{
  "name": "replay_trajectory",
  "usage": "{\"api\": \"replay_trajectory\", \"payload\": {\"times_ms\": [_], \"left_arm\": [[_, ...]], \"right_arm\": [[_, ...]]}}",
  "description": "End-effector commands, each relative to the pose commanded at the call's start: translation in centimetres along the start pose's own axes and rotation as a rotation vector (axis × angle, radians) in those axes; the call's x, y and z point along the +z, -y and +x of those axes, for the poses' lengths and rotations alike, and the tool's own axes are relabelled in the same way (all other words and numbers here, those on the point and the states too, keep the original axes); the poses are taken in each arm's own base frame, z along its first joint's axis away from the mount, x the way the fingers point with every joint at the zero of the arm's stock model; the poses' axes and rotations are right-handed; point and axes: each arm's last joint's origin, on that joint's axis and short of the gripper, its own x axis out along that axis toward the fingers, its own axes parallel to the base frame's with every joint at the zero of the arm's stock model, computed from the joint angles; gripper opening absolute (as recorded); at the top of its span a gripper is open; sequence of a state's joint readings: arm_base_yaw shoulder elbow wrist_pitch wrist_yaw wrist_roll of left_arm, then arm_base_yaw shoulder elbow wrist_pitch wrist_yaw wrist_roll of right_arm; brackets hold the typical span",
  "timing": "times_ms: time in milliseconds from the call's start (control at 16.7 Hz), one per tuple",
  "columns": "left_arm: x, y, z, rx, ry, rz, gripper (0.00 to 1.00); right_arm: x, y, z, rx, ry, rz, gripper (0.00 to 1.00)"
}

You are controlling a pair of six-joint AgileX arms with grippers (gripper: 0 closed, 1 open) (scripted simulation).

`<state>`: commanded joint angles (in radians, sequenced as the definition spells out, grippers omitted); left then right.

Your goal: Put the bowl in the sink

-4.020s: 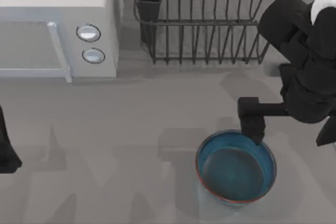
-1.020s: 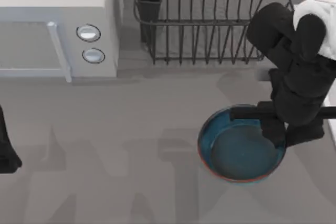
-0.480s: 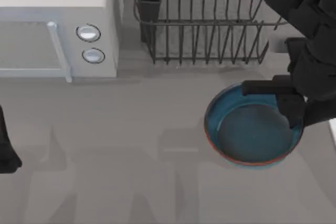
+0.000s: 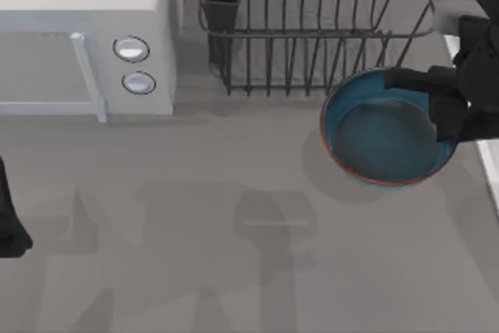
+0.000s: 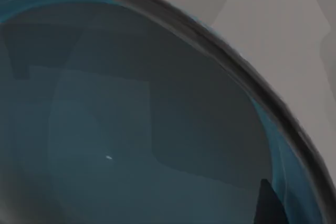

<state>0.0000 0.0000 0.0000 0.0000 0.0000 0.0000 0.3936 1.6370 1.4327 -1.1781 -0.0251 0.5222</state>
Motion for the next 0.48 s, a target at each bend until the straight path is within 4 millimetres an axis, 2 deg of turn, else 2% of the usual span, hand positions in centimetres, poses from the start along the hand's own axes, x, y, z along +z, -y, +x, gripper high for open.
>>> {"api": "replay_trajectory", "payload": {"times_ms": [240, 480], "left_arm": [[0.0, 0.0, 0.0, 0.0, 0.0, 0.0, 1.0], [0.0, 0.0, 0.0, 0.0, 0.0, 0.0, 1.0]], "right_arm": [[4.3, 3.8, -0.6, 0.161, 0.3, 0.099, 0.0], [7.5, 9.2, -1.0, 0.281, 0.652, 0.125, 0.0]]}}
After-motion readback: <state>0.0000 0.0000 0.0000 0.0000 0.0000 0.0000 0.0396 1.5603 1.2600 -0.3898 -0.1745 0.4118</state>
